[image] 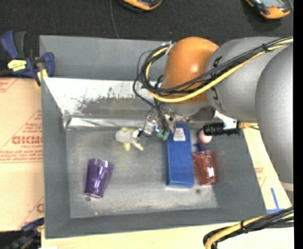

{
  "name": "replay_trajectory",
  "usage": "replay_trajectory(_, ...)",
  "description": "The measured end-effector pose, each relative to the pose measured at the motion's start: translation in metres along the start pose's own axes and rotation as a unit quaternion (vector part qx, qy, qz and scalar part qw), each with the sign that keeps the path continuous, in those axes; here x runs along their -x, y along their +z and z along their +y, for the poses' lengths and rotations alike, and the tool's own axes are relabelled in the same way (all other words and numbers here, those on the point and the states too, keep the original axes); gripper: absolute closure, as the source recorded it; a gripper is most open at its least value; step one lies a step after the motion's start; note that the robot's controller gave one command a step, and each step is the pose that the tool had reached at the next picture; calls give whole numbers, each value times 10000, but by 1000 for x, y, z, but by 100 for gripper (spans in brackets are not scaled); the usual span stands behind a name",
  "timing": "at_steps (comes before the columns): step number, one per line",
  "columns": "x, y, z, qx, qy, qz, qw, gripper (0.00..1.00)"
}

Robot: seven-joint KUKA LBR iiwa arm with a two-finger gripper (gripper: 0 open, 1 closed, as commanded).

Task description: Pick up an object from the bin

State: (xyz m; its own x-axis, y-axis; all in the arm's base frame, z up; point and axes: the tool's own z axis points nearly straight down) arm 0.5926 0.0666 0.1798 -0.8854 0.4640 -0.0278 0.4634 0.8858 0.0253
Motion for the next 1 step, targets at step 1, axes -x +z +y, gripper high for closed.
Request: replay_trajectory(1,-9,-11,-2,-30,94,19,9999,100)
